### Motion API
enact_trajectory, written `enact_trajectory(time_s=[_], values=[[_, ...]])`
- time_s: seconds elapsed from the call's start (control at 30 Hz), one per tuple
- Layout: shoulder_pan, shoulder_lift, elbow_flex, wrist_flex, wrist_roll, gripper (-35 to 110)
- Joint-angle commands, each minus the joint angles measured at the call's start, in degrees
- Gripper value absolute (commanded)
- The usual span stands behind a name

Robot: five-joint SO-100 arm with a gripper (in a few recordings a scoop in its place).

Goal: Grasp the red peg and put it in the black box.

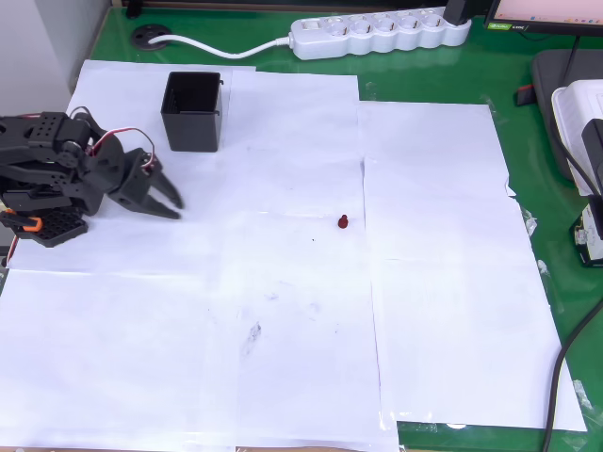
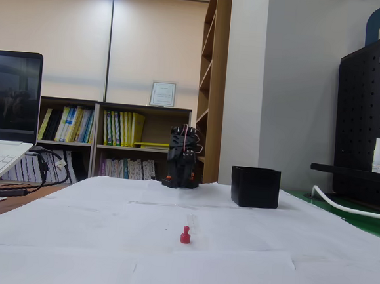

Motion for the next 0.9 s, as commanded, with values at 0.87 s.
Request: enact_trajectory(time_s=[0.87], values=[[3.7, 63.3, 3.0, -89.6, -6.9, 0]])
